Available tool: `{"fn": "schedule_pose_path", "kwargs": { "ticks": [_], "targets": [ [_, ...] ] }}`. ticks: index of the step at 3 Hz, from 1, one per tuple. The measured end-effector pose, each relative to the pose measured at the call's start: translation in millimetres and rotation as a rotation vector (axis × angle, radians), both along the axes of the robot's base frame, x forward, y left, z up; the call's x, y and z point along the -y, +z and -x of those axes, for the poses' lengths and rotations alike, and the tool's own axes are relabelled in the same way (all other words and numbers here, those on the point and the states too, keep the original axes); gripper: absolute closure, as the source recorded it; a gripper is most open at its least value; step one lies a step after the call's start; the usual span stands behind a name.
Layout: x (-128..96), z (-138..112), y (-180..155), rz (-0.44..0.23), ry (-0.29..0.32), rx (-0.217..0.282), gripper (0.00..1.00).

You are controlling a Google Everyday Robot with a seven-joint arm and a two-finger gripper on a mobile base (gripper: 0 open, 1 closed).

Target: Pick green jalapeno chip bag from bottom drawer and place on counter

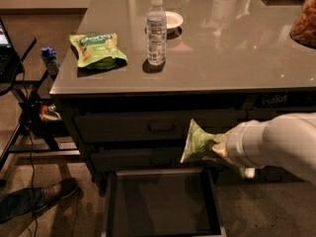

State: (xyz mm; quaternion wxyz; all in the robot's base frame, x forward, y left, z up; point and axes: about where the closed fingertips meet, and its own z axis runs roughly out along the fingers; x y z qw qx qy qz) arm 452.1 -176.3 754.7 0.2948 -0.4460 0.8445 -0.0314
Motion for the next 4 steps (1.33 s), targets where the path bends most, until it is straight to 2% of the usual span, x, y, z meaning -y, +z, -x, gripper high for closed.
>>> {"fn": "schedule_pose_path", "kwargs": {
  "ticks": [1, 2, 3, 4],
  "targets": [
    [17, -1, 41, -0.014, -0.032, 0.076, 1.00],
    [17, -1, 41, -0.014, -0.032, 0.076, 1.00],
    [22, -9, 76, -0.019, -0.052, 0.138, 1.00],
    [30, -20, 124, -0.019, -0.073, 0.222, 1.00]
  ]
}}
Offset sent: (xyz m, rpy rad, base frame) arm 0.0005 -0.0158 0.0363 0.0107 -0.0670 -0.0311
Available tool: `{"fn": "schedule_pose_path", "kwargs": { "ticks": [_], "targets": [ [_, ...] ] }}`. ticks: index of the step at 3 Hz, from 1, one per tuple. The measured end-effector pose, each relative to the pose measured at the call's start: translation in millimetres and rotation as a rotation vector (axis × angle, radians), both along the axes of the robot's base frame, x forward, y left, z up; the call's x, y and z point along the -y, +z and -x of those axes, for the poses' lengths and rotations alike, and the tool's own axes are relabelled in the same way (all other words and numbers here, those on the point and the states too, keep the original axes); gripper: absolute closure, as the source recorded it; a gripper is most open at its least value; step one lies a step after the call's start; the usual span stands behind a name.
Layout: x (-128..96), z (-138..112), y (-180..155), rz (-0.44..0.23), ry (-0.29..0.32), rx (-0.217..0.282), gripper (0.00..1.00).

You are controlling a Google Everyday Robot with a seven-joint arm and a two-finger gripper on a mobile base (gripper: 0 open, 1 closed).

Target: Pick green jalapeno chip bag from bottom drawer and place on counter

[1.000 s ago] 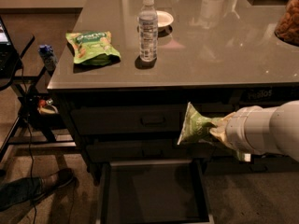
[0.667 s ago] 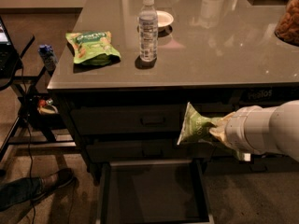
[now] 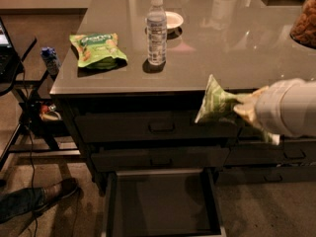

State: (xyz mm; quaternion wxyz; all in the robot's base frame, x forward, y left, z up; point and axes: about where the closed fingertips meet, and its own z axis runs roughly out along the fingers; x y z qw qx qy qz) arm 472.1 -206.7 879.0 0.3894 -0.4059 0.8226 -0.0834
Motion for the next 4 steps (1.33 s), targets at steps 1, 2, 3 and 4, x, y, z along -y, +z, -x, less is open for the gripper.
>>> {"fn": "schedule_pose_path", "kwargs": {
  "ticks": [1, 2, 3, 4],
  "targets": [
    [1, -16, 32, -0.002, -0.006, 0.041, 1.00],
    [0, -17, 35, -0.003, -0.006, 0.047, 1.00],
    [-12, -42, 48, -0.022, 0.010, 0.060, 1.00],
    [-20, -78, 60, -0.029, 0.035, 0.072, 1.00]
  ]
}}
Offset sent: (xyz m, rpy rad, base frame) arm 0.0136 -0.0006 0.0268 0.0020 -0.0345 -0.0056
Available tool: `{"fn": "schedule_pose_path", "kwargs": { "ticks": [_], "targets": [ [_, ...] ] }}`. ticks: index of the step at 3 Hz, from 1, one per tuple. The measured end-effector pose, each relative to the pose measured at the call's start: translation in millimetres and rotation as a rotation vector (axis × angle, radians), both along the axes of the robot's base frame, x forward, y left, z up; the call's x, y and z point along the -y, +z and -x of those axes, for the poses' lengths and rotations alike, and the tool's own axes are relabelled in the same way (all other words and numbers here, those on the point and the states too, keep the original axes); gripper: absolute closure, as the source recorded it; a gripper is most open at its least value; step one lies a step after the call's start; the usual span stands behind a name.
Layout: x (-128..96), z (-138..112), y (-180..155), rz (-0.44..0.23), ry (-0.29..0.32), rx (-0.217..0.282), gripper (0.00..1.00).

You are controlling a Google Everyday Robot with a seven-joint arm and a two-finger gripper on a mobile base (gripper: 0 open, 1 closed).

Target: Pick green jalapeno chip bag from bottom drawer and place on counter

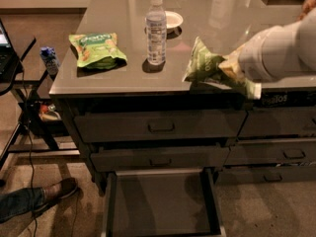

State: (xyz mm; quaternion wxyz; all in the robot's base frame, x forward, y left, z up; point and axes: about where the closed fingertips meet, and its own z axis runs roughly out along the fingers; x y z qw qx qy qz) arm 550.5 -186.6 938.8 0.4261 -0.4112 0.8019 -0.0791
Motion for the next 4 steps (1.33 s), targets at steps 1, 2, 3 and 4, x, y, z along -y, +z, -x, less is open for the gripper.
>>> {"fn": "schedule_pose_path", "kwargs": {
  "ticks": [1, 2, 3, 4],
  "targets": [
    [-7, -38, 4, 0.008, 0.027, 0.008, 1.00],
    [-4, -77, 0, 0.014, 0.026, 0.007, 1.00],
    [-3, -112, -7, 0.028, 0.021, -0.001, 1.00],
    [4, -141, -24, 0.036, 0.008, -0.023, 1.00]
  ]
}}
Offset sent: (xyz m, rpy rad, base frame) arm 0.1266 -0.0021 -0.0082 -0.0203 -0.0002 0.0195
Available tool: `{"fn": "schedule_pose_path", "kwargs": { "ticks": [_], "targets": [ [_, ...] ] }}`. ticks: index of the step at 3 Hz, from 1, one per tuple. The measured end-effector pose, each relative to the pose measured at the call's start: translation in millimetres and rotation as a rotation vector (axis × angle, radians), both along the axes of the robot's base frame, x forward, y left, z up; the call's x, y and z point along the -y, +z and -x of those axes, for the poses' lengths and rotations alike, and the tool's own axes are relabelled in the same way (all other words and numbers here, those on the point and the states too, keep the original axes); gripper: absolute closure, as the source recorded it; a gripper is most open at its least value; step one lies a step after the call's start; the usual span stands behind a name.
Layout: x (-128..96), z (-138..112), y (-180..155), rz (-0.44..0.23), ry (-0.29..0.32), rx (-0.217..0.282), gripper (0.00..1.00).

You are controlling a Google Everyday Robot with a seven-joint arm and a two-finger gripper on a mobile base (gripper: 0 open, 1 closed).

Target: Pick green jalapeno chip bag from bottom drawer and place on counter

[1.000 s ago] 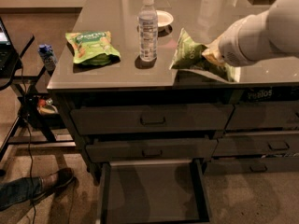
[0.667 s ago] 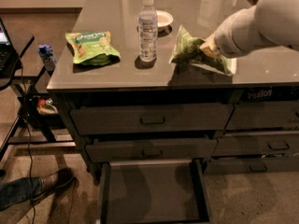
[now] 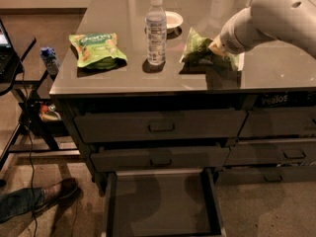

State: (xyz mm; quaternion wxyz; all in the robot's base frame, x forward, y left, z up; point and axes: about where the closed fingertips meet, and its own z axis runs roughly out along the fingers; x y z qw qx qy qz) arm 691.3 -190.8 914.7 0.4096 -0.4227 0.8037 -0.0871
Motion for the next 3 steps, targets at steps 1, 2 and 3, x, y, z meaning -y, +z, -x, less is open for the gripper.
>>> {"fn": "schedule_pose_path", "kwargs": {
  "ticks": [1, 2, 3],
  "targets": [
    [0.4, -3.0, -2.0, -0.001, -0.001, -0.002, 0.82],
    [0.4, -3.0, -2.0, -0.001, -0.001, -0.002, 0.59],
    [0.4, -3.0, -2.0, -0.001, -0.001, -0.002, 0.36]
  ]
}}
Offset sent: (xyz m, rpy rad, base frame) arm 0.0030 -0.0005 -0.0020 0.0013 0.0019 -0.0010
